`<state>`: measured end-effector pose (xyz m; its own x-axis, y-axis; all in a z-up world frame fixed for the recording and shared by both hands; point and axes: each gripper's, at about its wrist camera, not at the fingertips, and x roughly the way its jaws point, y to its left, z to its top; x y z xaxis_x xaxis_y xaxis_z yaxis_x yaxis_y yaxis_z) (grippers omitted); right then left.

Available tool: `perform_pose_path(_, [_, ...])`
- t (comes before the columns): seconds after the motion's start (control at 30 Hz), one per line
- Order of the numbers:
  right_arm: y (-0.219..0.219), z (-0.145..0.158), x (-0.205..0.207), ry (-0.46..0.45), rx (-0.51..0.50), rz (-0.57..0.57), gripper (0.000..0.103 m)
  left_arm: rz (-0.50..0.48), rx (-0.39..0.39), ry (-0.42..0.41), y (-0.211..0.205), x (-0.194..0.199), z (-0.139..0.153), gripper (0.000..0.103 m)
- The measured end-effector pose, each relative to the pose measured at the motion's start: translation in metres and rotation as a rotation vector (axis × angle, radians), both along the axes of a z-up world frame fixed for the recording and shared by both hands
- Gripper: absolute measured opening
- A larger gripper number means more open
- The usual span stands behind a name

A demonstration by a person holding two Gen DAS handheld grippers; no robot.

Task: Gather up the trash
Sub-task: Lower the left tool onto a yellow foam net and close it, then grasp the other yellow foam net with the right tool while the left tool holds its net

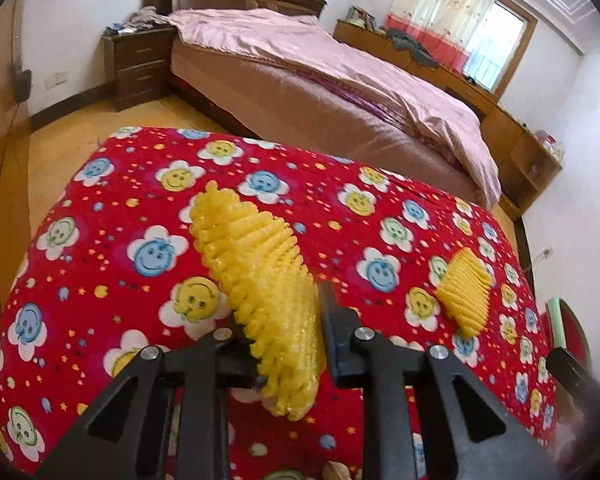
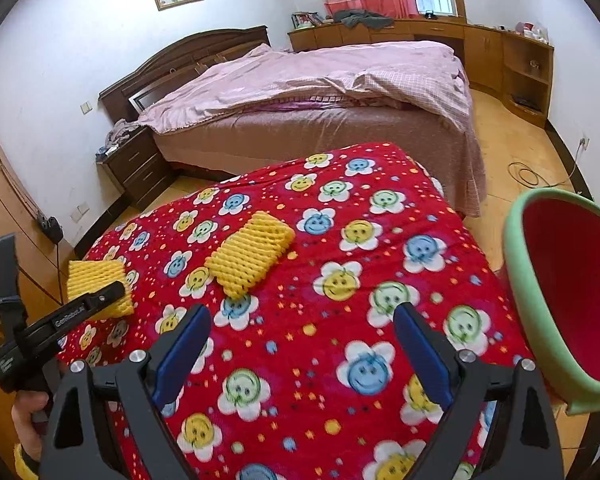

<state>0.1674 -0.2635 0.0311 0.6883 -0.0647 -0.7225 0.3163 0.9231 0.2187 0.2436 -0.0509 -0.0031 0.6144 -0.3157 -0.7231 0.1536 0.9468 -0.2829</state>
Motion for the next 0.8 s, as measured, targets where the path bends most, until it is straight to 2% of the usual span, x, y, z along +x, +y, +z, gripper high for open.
perform_pose_path(0.2, [0.004, -0.012, 0.027, 0.031, -0.005, 0.004, 0.094, 0.050, -0.002, -0.012, 0.013, -0.001, -0.005, 0.024])
perform_pose_path(0.4, [0.009, -0.020, 0.047, 0.047, 0.000, -0.008, 0.094, 0.095, 0.040, -0.051, 0.020, -0.002, -0.005, 0.024])
perform_pose_path(0.8, [0.016, -0.043, 0.085, 0.100, -0.013, -0.034, 0.094, 0.113, 0.012, -0.033, 0.028, -0.002, -0.009, 0.024])
